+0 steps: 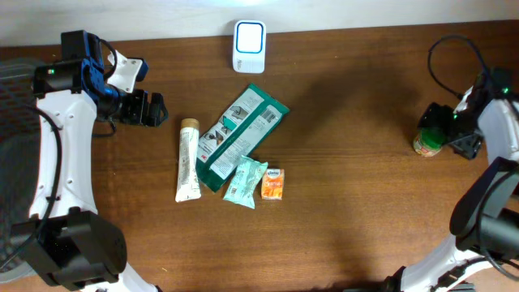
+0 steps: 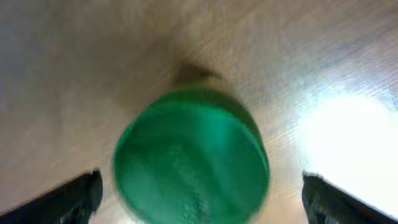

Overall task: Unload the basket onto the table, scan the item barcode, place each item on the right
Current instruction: 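Release the jar at the right and reach the right gripper to the wipes pack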

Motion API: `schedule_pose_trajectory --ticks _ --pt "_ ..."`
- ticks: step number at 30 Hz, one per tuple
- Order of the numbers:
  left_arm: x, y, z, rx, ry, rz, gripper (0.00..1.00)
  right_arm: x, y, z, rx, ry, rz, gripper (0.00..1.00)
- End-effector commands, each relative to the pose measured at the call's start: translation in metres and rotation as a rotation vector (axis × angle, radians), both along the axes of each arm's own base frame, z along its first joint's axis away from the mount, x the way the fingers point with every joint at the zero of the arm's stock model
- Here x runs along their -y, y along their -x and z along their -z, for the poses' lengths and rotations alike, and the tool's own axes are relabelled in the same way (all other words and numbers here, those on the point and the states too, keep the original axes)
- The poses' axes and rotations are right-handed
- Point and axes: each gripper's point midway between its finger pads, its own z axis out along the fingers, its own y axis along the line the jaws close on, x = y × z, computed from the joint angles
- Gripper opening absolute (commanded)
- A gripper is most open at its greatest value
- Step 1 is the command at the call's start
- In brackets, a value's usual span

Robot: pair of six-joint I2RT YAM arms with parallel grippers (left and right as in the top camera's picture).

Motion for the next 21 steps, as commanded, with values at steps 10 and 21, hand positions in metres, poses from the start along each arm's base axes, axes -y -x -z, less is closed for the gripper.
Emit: schedule_pose_trajectory --ticks 10,21 --pt "0.001 0.0 -0.012 0.037 0.006 0.011 0.99 -0.19 -0.024 -0.138 0.154 -0.342 -0.463 0.99" --pt "0.001 0.0 -0.012 0.037 0.005 0.011 0.99 -0.402 -0.022 -0.016 0.206 -0.33 -1.005 0.77"
